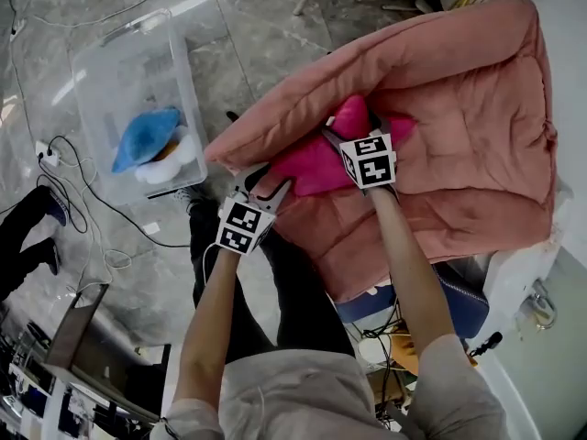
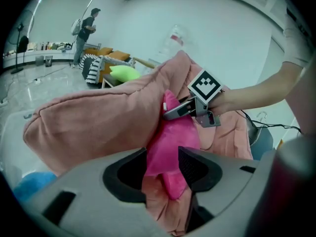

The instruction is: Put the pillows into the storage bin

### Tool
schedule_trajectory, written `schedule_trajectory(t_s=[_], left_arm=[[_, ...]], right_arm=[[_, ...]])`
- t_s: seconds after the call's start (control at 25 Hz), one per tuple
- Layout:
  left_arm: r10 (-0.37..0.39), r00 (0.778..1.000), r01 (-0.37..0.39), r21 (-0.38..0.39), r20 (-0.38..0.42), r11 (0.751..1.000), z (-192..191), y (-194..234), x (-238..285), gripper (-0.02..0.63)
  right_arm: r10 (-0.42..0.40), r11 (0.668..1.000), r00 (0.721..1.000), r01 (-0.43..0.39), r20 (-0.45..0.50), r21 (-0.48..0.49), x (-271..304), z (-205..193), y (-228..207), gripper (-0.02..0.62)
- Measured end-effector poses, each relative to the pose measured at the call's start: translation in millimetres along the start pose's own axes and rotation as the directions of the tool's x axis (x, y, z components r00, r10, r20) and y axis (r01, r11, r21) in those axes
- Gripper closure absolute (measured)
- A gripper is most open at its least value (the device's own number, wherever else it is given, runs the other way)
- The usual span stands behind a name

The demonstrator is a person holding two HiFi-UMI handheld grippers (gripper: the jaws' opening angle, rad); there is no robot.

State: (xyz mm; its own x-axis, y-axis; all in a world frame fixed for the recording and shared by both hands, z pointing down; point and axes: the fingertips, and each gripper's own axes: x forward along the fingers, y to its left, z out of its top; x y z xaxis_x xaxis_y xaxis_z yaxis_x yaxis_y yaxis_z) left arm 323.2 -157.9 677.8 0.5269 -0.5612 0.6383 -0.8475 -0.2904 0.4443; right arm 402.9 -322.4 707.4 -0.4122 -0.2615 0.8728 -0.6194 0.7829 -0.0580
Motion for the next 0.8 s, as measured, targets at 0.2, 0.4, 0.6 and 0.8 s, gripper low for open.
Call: schedule_trajectory(t_s=[0.2,0.4,0.6,0.8], left_arm=[[-0.005,1.0,0.005,-0.023,-0.017,1.0,-7.8,7.1,-2.3,0.411],[-0.073,0.997,0.072,-0.026,-0.036,0.997,-13.8,-4.0,0.9,0.349],[-0.196,0.98,0.197,0.01,-0.044,0.98,-13.6,-29.4,-0.4,0.314],[-0.234,0.971,0.231,0.063,0.045,0.971,6.4,-41.7,-22.5,0.391]], right_arm=[[-0.022,0.999,0.999,0.023,0.038,-0.029,-9.1,-2.0,5.9,0.212],[-0.038,0.998,0.992,0.043,0.117,-0.038,-49.8,-12.0,15.7,0.263],[-0.056,0.997,0.979,0.064,0.197,-0.034,-100.2,-8.0,30.3,0.276],[-0.087,0.992,0.964,0.107,0.25,-0.072,-138.9,19.8,43.2,0.276]])
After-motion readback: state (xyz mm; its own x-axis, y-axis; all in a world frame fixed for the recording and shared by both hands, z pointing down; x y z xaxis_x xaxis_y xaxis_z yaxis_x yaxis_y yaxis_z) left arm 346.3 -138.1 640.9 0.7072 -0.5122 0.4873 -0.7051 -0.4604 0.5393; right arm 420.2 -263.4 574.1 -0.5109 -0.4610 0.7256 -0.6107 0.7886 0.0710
